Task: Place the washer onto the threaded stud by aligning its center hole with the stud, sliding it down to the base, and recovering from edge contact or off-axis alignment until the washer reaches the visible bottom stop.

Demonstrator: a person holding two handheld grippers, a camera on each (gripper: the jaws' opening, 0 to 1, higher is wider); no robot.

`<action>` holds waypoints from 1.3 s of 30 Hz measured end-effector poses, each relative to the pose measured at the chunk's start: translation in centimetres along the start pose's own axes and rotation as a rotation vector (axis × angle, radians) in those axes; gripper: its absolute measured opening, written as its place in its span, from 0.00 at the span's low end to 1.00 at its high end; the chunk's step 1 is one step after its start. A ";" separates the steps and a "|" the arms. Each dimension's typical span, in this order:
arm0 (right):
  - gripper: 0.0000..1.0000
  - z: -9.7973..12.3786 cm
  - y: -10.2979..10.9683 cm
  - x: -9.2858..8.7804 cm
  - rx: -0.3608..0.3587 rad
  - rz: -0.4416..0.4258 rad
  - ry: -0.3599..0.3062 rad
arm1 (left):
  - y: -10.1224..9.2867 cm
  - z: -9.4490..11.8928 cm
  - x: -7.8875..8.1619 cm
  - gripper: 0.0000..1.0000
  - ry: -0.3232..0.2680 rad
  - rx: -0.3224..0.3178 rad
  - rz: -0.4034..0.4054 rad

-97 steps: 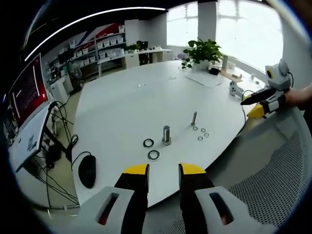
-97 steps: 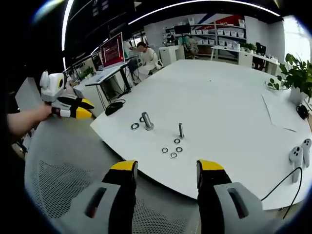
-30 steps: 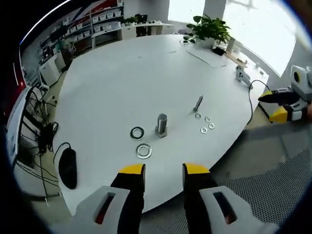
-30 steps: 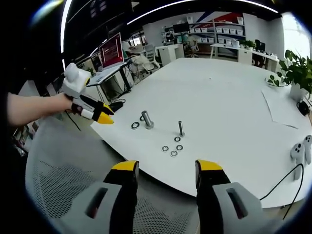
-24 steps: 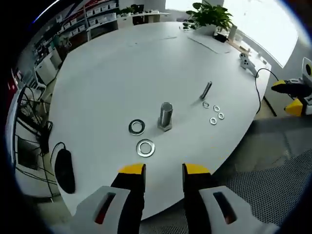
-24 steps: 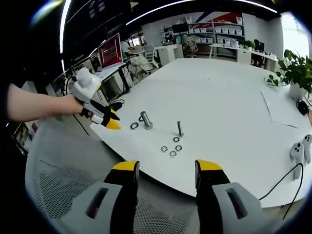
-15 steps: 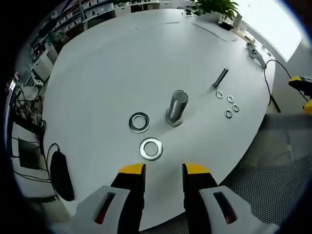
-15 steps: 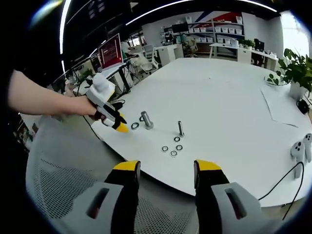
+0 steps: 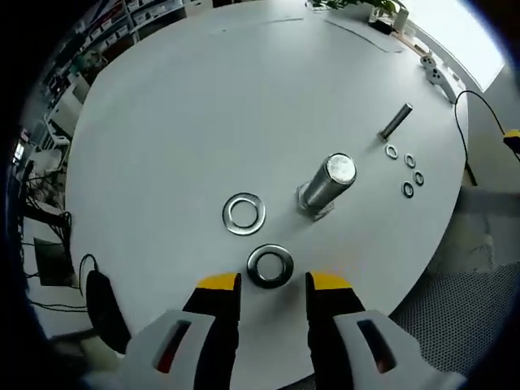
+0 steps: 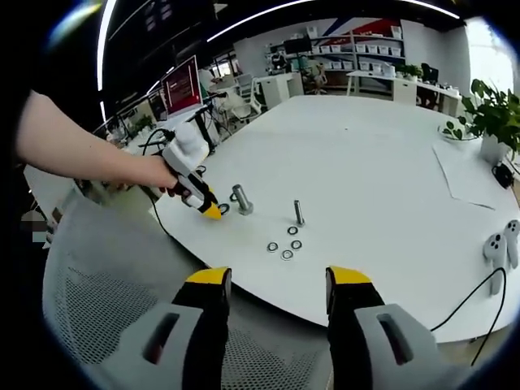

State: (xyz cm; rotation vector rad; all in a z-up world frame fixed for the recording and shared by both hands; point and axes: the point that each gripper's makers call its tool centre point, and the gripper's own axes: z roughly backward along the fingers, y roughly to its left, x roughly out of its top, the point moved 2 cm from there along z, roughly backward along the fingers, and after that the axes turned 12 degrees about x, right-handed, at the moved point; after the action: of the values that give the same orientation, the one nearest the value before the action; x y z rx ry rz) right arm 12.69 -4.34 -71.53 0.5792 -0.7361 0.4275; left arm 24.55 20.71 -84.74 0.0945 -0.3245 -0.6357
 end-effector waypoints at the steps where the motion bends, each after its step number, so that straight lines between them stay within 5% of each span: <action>1: 0.50 0.0 -0.1 0.0 -0.001 -0.005 -0.003 | -0.1 -0.3 -0.1 0.31 0.011 0.001 -0.006; 13: 0.50 0.0 0.1 0.1 0.004 -0.004 -0.007 | -1.0 -0.3 1.2 0.21 0.030 0.001 -0.113; 39: 0.49 -0.1 0.2 0.2 0.009 -0.004 -0.006 | -1.8 0.1 0.1 0.23 0.105 -0.024 -0.254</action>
State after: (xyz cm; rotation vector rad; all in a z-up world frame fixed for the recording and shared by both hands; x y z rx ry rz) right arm 12.80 -4.13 -71.37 0.5903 -0.7387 0.4262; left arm 23.58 19.20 -84.91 0.1467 -0.2047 -0.8825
